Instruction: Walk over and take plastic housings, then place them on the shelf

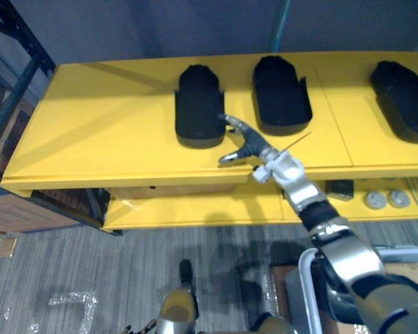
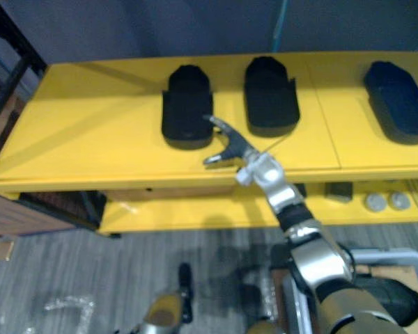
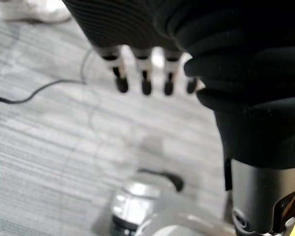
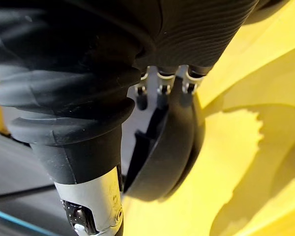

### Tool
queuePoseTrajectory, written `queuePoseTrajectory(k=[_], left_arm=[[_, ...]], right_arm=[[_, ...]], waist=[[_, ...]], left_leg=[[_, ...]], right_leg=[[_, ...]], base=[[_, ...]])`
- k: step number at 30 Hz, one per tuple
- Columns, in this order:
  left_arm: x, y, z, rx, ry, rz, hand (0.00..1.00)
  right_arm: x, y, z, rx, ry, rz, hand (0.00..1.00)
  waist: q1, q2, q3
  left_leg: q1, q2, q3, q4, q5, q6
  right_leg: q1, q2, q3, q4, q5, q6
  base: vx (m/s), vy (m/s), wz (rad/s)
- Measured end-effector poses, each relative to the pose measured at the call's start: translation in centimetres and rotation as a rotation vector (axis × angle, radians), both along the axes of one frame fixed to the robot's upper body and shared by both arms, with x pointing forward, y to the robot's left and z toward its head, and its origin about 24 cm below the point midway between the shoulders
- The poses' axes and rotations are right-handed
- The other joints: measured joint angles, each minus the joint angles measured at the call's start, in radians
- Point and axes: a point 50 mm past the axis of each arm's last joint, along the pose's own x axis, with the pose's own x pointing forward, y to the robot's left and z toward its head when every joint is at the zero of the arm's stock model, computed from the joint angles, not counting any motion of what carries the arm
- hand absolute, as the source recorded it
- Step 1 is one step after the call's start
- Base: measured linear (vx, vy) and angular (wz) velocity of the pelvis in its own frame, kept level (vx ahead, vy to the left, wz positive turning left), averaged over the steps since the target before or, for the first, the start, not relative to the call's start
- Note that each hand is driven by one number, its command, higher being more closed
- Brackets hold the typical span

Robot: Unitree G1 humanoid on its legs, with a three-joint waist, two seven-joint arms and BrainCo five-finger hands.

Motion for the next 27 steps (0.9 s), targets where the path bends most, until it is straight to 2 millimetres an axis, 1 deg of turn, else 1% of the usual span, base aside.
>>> queuePoseTrajectory(k=[4,9,11,13,15,17,19,21,25,27], left_arm=[[0.2,0.0,0.0,0.0,-0.004,-0.001,0.0],[0.6,0.0,0.1,-0.001,-0.013,-0.003,0.0],[0.7,0.0,0.1,-0.001,-0.016,-0.004,0.0],[0.9,0.0,0.1,-0.001,-0.022,-0.005,0.0],[1.0,0.0,0.1,-0.001,-0.024,-0.005,0.0],[1.0,-0.1,0.1,-0.001,-0.024,-0.005,0.0],[1.0,-0.1,0.1,0.001,-0.024,-0.005,0.0],[1.0,0.0,0.1,0.002,-0.023,-0.005,0.0],[0.9,0.0,0.1,0.005,-0.018,-0.004,0.0],[0.9,0.0,0.1,0.005,-0.019,-0.003,0.0]], right_arm=[[-0.5,0.8,-0.3,-0.005,0.066,0.144,0.0],[-1.1,2.8,-0.8,-0.048,0.074,0.22,0.0],[-1.2,3.5,-0.6,-0.038,0.062,0.235,0.0],[-1.6,4.2,0.2,-0.024,0.024,0.26,0.0],[-1.7,4.5,0.8,-0.017,-0.002,0.268,0.0],[-1.7,4.6,1.0,-0.041,-0.047,0.223,0.0],[-1.5,4.3,1.2,-0.034,-0.066,0.185,0.0],[-1.4,3.9,1.4,-0.011,-0.063,0.184,0.0],[-1.7,4.0,1.7,-0.018,-0.045,0.254,0.0],[-2.0,4.5,1.6,-0.045,-0.014,0.306,0.0]], waist=[[0.0,0.0,0.0],[0.0,0.001,0.001],[0.0,0.001,0.0],[-0.001,0.001,0.001],[-0.001,0.001,0.0],[-0.001,0.001,0.0],[-0.001,0.001,0.0],[-0.003,0.001,0.0],[-0.004,0.001,0.0],[-0.003,0.001,0.0]], left_leg=[[0.002,0.0,0.001,0.0,0.0,0.0],[0.004,0.002,0.003,0.0,0.0,0.0],[0.004,0.002,0.004,0.0,0.0,0.0],[0.003,0.005,0.004,0.0,0.0,0.0],[0.003,0.006,0.006,0.0,0.0,0.0],[0.003,0.008,0.008,0.0,0.0,-0.001],[0.005,0.01,0.01,0.0,0.001,-0.002],[0.011,0.013,0.013,0.0,0.001,-0.002],[0.016,0.017,0.016,-0.001,0.001,-0.003],[0.015,0.023,0.019,-0.001,0.0,-0.004]], right_leg=[[0.0,0.0,0.001,0.0,0.0,0.0],[0.001,0.001,0.003,-0.007,-0.001,-0.001],[0.001,0.003,0.004,-0.009,-0.001,-0.001],[0.002,0.007,0.004,-0.016,0.002,0.001],[0.002,0.009,0.006,-0.019,0.004,0.004],[0.003,0.011,0.007,-0.023,0.004,0.004],[0.004,0.015,0.008,-0.028,0.006,0.004],[0.01,0.019,0.01,-0.034,0.008,0.004],[0.017,0.026,0.011,-0.043,0.01,0.003],[0.018,0.035,0.014,-0.05,0.014,0.001]], base=[[0.0,0.0,0.0],[0.0,0.0,0.0],[0.0,0.0,0.0],[0.0,0.0,0.0],[0.0,0.0,0.0],[0.0,0.0,0.0],[0.0,-0.009,-0.02],[0.0,-0.021,-0.05],[0.0,-0.005,-0.01],[-0.01,-0.023,-0.05]])
